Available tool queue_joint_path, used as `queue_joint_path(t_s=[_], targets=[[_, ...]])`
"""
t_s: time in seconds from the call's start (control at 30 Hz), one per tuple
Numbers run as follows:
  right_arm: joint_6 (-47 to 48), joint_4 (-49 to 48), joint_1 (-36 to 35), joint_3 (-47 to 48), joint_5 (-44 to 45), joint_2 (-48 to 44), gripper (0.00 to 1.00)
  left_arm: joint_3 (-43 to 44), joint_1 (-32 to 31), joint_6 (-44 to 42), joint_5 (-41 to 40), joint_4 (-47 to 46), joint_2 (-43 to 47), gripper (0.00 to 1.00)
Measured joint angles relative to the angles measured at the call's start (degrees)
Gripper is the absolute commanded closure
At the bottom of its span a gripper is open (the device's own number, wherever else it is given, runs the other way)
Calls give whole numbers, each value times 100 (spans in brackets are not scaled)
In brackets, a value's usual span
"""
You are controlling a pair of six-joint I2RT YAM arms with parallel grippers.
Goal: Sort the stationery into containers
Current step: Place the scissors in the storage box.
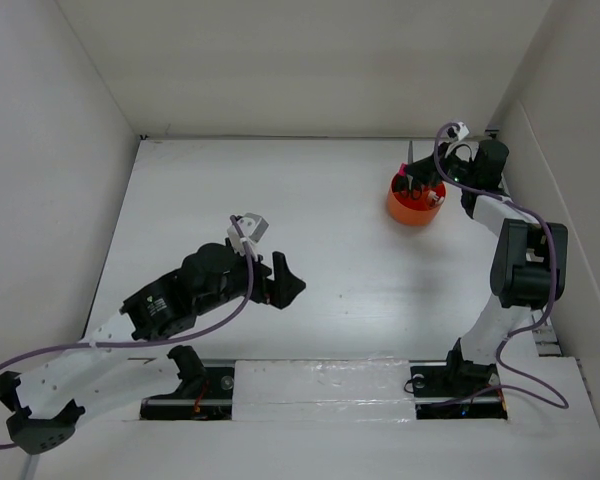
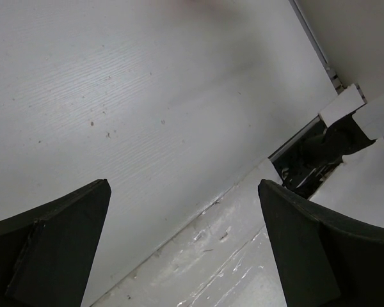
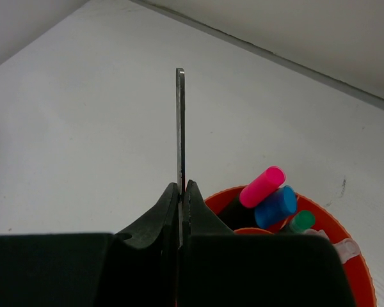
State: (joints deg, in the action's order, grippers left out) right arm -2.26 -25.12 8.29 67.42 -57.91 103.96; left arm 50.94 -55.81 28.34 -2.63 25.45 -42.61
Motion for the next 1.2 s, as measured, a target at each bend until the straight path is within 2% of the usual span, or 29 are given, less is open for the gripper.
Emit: queue_joint_path(t_s=[0.3, 1.2], targets=[[101, 68, 0, -2, 140, 0, 100, -81, 0, -70, 186, -90, 420, 0], [225, 706, 111, -81, 221, 0, 98, -170, 0, -168, 422, -251, 573, 0]])
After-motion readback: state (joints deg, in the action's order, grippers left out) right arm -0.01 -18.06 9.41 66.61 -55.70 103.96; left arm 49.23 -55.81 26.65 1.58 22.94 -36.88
